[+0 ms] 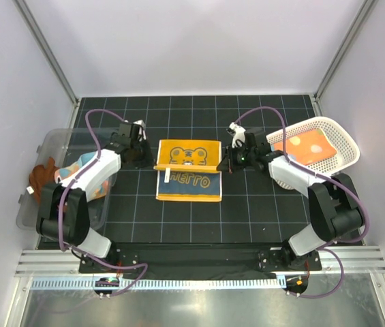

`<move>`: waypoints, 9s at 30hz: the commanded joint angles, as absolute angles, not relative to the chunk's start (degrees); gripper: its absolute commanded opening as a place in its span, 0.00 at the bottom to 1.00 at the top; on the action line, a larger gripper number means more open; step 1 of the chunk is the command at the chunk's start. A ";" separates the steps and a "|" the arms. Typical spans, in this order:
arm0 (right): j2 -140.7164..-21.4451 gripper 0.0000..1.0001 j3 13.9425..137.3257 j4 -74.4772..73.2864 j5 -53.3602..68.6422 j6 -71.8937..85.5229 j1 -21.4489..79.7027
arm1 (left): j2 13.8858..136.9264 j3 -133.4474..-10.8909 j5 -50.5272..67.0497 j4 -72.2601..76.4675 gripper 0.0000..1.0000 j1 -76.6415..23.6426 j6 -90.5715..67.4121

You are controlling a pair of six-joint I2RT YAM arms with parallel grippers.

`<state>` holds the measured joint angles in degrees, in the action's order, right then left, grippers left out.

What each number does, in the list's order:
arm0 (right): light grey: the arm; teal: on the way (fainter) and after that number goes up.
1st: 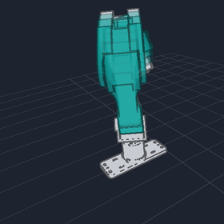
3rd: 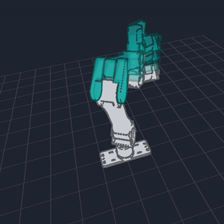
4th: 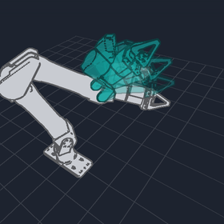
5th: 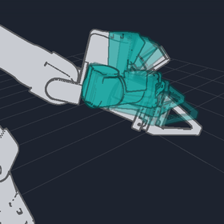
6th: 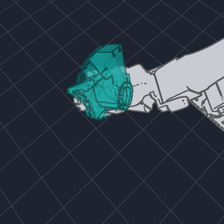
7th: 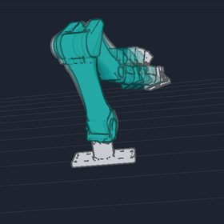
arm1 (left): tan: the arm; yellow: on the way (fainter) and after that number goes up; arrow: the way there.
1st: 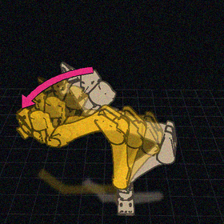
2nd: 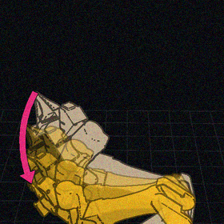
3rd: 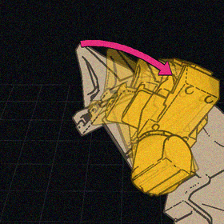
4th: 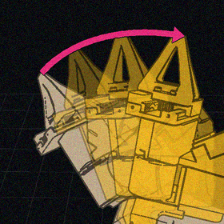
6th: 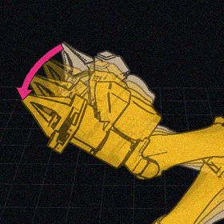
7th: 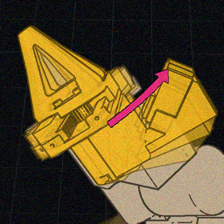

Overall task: Fold and stack the towels
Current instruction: Fold the towel

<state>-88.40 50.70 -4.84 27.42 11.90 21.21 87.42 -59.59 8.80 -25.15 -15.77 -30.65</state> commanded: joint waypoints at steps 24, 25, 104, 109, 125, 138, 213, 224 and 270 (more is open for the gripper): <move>-79.54 0.01 39.82 -2.29 21.00 14.33 25.22 | 80.16 -51.25 1.85 -27.86 0.00 -20.92 -34.10; -79.63 0.01 38.94 -1.85 20.92 14.41 25.40 | 80.07 -50.81 0.54 -28.04 0.00 -21.09 -34.19; -101.76 0.31 73.26 -16.24 17.74 10.82 23.73 | 101.13 -79.88 5.76 -26.02 0.42 -18.99 -25.87; -110.20 0.30 82.17 -19.86 21.88 7.56 22.41 | 107.48 -83.67 8.00 -26.46 0.40 -17.93 -23.64; -116.37 0.36 89.55 -24.94 27.51 1.94 16.17 | 116.98 -96.85 7.65 -33.30 0.44 -14.77 -17.68; -125.41 0.52 103.79 -39.89 32.43 -10.01 13.45 | 124.36 -102.30 16.51 -36.21 0.47 -13.10 -1.16; -112.44 0.01 90.82 -34.72 29.92 -4.67 14.41 | 116.30 -98.72 24.18 -39.21 0.00 -12.74 -8.24; -81.05 0.01 72.95 -43.84 17.67 5.53 27.15 | 79.74 -72.26 21.98 -39.63 0.00 -18.89 -14.06; -125.51 0.01 103.28 -15.56 27.51 -3.52 13.80 | 132.11 -118.32 25.91 -31.11 0.00 -8.00 -6.60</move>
<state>-132.14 105.12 -19.03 26.68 -4.05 13.91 138.17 -120.38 22.17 -33.10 -8.25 -9.89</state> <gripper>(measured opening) 0.042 0.013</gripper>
